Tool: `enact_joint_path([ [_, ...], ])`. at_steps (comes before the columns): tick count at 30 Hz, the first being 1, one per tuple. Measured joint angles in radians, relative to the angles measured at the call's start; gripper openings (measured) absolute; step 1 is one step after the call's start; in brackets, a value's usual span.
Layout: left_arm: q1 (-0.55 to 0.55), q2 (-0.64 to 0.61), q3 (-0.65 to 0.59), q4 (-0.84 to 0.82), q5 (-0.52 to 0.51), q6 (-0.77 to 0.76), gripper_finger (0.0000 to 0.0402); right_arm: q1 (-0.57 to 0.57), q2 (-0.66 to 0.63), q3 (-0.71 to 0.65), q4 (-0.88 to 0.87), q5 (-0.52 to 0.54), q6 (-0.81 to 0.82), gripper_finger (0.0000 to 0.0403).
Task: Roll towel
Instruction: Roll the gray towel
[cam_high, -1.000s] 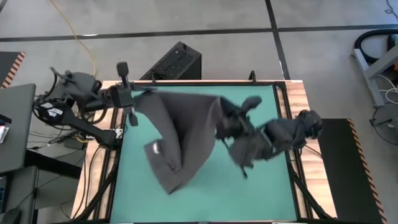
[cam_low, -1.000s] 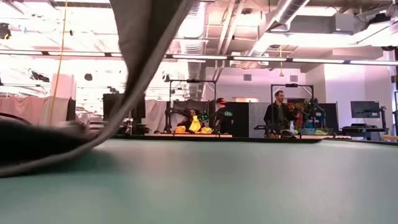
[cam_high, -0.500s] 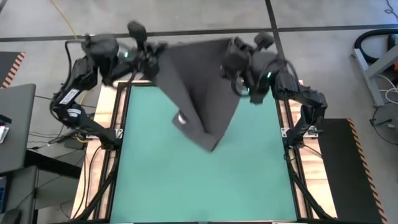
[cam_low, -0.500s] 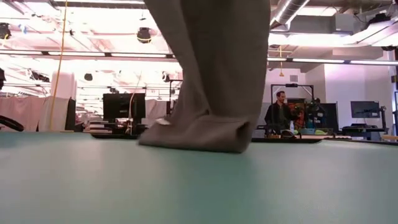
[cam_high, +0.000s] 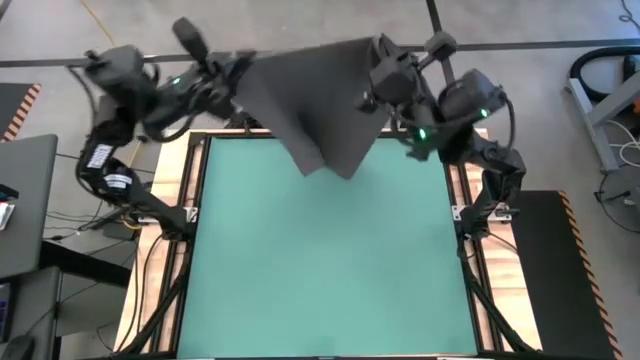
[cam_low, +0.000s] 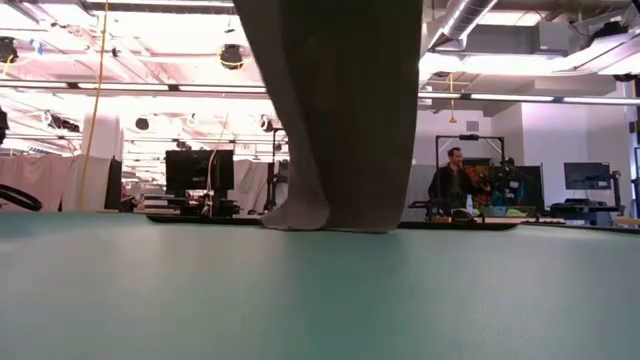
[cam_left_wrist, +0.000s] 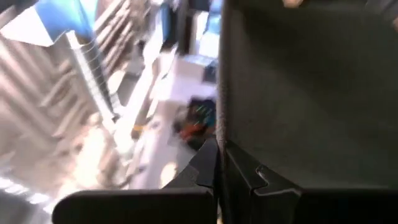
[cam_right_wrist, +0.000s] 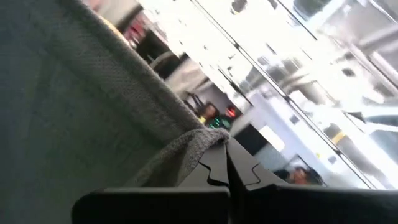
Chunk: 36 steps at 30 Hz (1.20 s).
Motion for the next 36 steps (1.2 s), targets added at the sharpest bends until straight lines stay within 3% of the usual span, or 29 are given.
enact_joint_path([
  [4, -0.15, -0.061, 0.015, -0.213, -0.002, -0.257, 0.0, 0.128, 0.0, -0.019, -0.072, 0.02, 0.094, 0.0003],
  [8, -0.294, -0.102, 0.017, -0.56, 0.015, -0.586, 0.0, 0.269, 0.013, -0.048, -0.303, 0.044, 0.315, 0.0003],
  [12, -0.391, -0.094, 0.015, -0.829, 0.208, -1.015, 0.0, 0.4, 0.058, -0.098, -0.56, 0.211, 0.581, 0.0003],
  [15, -0.446, -0.084, -0.007, -0.873, 0.418, -1.254, 0.0, 0.501, 0.122, -0.124, -0.731, 0.3, 0.752, 0.0003],
  [17, -0.496, -0.084, -0.043, -0.853, 0.519, -1.347, 0.0, 0.57, 0.165, -0.135, -0.765, 0.309, 0.836, 0.0003],
  [19, -0.548, -0.08, -0.086, -0.837, 0.554, -1.399, 0.0, 0.625, 0.214, -0.135, -0.759, 0.314, 0.916, 0.0003],
  [23, -0.632, -0.076, -0.215, -0.834, 0.493, -1.533, 0.0, 0.714, 0.306, -0.135, -0.772, 0.323, 1.115, 0.0003],
  [27, -0.727, -0.074, -0.452, -0.731, 0.41, -1.612, 0.0, 0.779, 0.384, -0.136, -0.769, 0.324, 1.278, 0.0003],
  [31, -0.837, -0.072, -0.726, -0.474, 0.351, -1.68, 0.0, 0.834, 0.441, -0.136, -0.77, 0.32, 1.539, 0.0003],
  [36, -0.984, -0.072, -1.012, 0.051, 0.349, -1.813, 0.0, 0.912, 0.475, -0.136, -0.775, 0.307, 1.843, 0.0003],
])
